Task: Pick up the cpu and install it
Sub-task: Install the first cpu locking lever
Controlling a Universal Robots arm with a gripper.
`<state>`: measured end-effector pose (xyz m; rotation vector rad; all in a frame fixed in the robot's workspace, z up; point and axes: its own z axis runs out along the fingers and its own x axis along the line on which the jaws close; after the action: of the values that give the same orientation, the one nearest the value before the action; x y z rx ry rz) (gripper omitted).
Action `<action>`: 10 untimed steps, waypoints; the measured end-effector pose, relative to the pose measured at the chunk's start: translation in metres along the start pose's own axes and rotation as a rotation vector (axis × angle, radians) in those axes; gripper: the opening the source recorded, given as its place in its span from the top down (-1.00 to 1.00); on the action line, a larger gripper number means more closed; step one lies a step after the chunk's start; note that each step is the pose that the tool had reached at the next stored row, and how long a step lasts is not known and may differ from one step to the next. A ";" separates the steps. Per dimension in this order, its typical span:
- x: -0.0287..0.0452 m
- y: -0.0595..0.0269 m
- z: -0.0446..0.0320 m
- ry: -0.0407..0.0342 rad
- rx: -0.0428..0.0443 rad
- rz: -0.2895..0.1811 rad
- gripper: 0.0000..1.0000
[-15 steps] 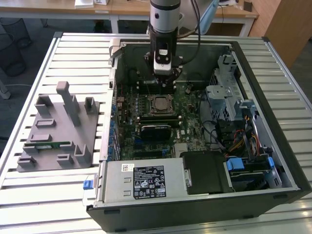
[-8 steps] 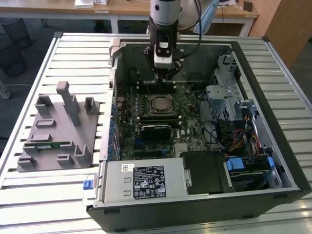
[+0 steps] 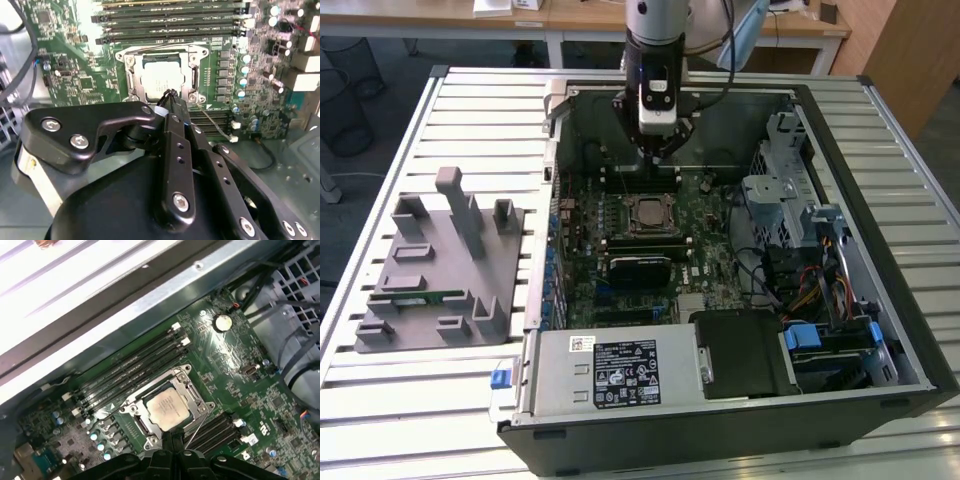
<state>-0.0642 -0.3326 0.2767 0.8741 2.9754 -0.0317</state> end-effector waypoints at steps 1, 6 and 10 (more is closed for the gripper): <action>0.0000 0.0000 0.0000 -0.0002 -0.0008 -0.018 0.79; 0.0000 0.0000 0.0001 -0.0009 -0.0049 -0.108 0.79; 0.0000 0.0000 0.0000 -0.0015 -0.0082 -0.181 0.79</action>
<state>-0.0642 -0.3326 0.2767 0.6006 3.0406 -0.0258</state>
